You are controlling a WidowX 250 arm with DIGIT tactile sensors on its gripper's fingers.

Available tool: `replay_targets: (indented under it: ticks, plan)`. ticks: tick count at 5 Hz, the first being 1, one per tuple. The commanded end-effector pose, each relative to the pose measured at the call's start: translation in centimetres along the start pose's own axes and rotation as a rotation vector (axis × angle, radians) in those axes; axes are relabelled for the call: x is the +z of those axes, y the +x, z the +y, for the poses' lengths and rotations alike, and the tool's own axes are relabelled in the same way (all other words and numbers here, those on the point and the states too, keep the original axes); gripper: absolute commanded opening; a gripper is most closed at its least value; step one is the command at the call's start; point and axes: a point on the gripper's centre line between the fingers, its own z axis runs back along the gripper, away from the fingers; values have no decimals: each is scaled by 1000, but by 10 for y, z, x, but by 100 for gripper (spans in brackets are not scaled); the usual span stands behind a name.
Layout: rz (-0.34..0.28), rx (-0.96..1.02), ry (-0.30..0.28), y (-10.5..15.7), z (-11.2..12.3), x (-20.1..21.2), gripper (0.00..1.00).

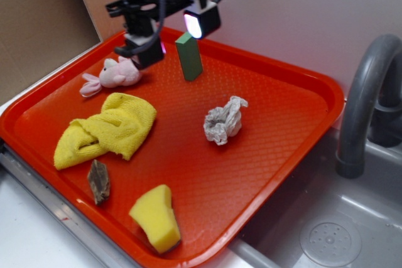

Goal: Grab the white paper.

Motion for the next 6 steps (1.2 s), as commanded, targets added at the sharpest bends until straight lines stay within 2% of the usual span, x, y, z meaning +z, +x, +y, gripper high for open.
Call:
replay_targets:
  ticks: [1, 3, 4, 5, 6]
  plan:
    - [-50, -187, -67, 47, -23, -25, 100]
    - [-7, -123, -188, 48, -27, -65, 100]
    - [-18, -105, -212, 42, -25, -72, 100]
    - [1, -118, -222, 46, -28, -76, 0]
    - [21, -128, -218, 49, -32, -78, 0]
